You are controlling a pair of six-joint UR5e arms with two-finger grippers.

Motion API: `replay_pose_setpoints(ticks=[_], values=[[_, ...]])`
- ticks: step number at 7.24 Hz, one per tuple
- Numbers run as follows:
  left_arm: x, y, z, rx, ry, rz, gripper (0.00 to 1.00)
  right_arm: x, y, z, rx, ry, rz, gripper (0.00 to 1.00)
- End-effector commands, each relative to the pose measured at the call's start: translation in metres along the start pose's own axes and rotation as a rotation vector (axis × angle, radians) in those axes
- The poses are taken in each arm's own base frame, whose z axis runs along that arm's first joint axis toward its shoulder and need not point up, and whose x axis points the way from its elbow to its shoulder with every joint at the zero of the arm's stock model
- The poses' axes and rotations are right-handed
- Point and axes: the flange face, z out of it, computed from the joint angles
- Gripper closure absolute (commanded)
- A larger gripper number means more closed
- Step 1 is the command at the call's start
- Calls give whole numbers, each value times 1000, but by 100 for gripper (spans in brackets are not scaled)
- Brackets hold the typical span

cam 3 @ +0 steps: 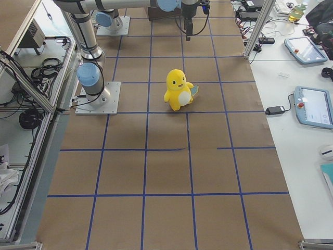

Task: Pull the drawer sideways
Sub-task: 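Close the left gripper around the white drawer handle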

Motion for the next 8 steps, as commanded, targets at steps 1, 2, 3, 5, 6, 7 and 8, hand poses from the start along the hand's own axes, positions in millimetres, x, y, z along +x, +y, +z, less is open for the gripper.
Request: replay_pose_setpoints(ticks=[1,2,3,5,6,7,8], values=[[-1,-1,0,7,-30,4,10,0,0,0,0,0,0,0],[-2,-1,1,6,-29,2,13,0,0,0,0,0,0,0],[0,-1,2,1,-18,6,24,0,0,0,0,0,0,0],[2,-2,4,-2,-24,12,26,0,0,0,0,0,0,0],[3,-2,5,-5,-21,14,37,0,0,0,0,0,0,0],[2,-2,6,-5,-28,15,37,0,0,0,0,0,0,0],[2,-3,7,-8,-29,13,38,0,0,0,0,0,0,0]])
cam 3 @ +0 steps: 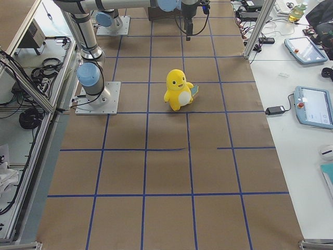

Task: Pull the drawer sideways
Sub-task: 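Close the left gripper around the white drawer handle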

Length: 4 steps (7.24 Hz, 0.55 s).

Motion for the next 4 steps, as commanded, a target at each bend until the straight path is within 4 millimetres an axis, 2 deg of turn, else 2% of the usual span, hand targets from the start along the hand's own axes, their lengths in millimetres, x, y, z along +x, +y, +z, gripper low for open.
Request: replay_pose_setpoints(ticks=[1,2,4], values=[[-2,-2,8,-14,0,-3,38,0,0,0,0,0,0,0],[-4,-1,17,-34,6,0,38,0,0,0,0,0,0,0],[-2,-3,18,-36,7,8,38,0,0,0,0,0,-2,0]])
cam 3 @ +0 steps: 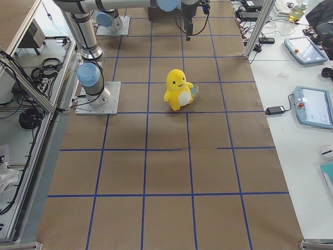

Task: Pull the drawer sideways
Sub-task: 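Hold the white handle with the left gripper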

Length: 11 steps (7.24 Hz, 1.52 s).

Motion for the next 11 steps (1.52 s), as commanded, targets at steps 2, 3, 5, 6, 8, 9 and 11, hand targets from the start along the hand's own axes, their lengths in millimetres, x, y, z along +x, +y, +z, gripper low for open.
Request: replay_pose_setpoints(ticks=[2,3,5,6,8,9,11], values=[[-1,-5,-1,-6,4,15,40,0,0,0,0,0,1,0],[-2,-4,-2,-5,4,17,40,0,0,0,0,0,1,0],[-1,-2,-1,-6,-1,19,41,0,0,0,0,0,1,0],[-1,-3,-1,-8,0,25,41,0,0,0,0,0,1,0],[-1,-3,-1,-8,0,25,44,0,0,0,0,0,1,0],[-1,-3,-1,-8,0,25,45,0,0,0,0,0,1,0],[-1,-3,-1,-9,-1,28,56,0,0,0,0,0,1,0]])
